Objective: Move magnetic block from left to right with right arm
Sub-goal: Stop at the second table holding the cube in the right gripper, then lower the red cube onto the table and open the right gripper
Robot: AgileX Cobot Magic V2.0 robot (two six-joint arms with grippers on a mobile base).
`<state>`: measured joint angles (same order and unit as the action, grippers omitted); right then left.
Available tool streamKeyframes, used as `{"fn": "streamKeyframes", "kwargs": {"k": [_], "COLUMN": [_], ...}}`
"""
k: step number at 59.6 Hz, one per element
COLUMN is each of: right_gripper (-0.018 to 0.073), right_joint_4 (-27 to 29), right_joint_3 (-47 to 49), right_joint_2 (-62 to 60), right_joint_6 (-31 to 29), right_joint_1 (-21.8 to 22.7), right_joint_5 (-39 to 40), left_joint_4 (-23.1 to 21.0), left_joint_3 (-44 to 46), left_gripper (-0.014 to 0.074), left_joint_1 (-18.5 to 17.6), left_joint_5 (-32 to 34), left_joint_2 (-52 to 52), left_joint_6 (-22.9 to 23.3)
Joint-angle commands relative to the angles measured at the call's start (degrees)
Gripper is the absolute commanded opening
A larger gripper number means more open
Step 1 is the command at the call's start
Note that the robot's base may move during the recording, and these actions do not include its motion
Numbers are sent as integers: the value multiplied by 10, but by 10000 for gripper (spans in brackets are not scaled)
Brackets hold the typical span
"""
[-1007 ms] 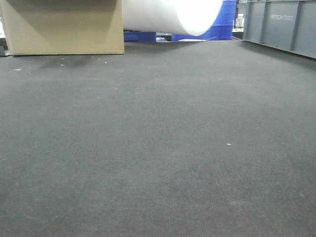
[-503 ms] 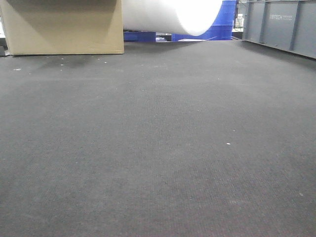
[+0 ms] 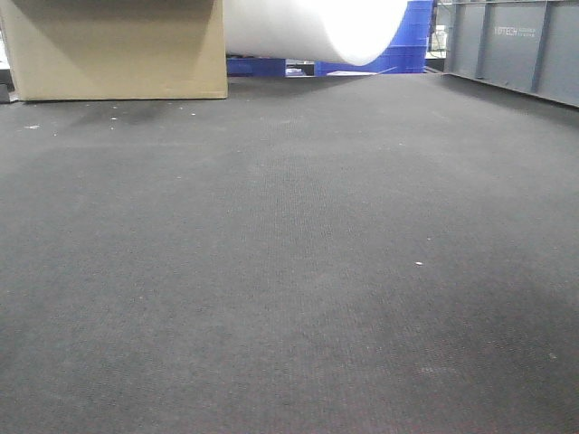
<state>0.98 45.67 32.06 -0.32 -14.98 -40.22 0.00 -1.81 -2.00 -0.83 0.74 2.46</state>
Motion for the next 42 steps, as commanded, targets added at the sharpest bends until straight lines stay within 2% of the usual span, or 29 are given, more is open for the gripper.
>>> {"fn": "streamKeyframes", "kwargs": {"k": [1, 8, 23, 32, 42], "right_gripper": [225, 225, 225, 225, 225], "right_joint_4": [55, 68, 68, 68, 68], "right_joint_3": [53, 103, 214, 278, 317], "right_joint_2": [79, 184, 392, 508, 609], "right_joint_6": [-45, -68, -69, -69, -69], "right_joint_1": [-21, -67, -157, -182, -186], "right_joint_5": [59, 49, 51, 34, 27], "left_joint_4": [0, 0, 0, 0, 0], "left_joint_3": [-6, -6, -6, -6, -6], "left_gripper": [-116, -116, -116, -116, -116], "left_joint_1": [1, 1, 1, 1, 1], "left_joint_5": [52, 52, 52, 52, 52], "left_joint_2": [9, 9, 9, 9, 9], "left_joint_6": [2, 2, 2, 2, 2]}}
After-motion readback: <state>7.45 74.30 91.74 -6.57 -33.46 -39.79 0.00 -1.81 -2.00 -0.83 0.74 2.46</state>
